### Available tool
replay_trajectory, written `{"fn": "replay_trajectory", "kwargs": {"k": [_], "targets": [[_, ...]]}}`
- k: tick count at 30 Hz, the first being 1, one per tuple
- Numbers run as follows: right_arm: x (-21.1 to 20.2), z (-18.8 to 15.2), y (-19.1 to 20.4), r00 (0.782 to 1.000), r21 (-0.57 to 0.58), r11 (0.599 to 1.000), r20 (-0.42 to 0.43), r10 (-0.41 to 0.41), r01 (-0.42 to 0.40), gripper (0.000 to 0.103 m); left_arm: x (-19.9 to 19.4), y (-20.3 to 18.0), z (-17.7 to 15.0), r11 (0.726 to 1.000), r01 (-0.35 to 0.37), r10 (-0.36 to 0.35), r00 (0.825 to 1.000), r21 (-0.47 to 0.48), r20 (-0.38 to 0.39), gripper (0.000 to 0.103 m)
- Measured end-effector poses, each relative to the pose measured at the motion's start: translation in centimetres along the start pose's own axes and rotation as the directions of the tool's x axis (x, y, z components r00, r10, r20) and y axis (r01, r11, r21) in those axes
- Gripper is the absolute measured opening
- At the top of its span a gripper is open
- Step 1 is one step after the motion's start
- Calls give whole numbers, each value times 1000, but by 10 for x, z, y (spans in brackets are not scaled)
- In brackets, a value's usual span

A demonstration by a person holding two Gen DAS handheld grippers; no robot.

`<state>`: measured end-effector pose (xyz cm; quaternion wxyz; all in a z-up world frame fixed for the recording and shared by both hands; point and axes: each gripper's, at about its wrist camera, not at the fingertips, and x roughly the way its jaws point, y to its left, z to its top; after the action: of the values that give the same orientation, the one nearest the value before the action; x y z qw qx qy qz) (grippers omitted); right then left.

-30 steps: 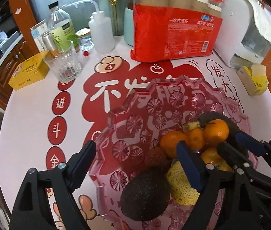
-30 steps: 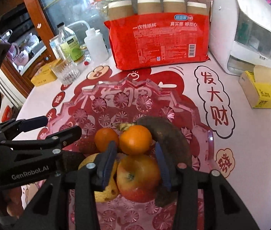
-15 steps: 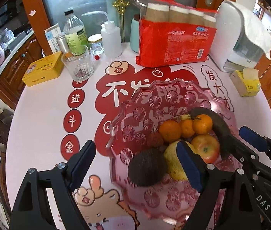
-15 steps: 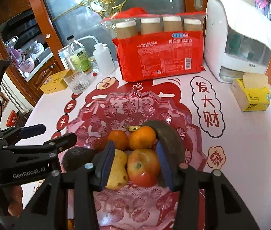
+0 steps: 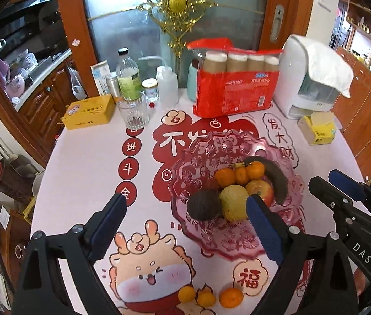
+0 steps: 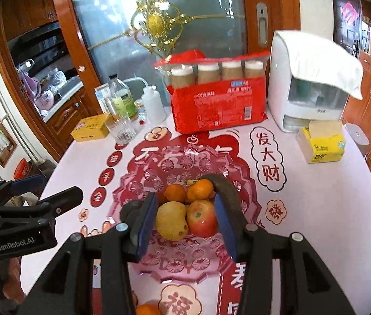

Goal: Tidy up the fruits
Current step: 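Withdraw both tools from the bowl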

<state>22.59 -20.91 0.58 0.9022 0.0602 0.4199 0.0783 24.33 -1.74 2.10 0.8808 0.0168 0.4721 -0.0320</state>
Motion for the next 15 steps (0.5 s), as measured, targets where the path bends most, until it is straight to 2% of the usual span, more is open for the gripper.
{"fn": "replay_trajectory", "kwargs": {"k": [10,15], "targets": [[-71,-16,24,997,-60,998,78,29,-25,47,-65,-4,-26,1000,4,-4,998,8,62,92],[-95,-30,32,994,-73,997,99,39,-32,52,-93,-4,-45,1000,-5,4,996,18,85,92]]}}
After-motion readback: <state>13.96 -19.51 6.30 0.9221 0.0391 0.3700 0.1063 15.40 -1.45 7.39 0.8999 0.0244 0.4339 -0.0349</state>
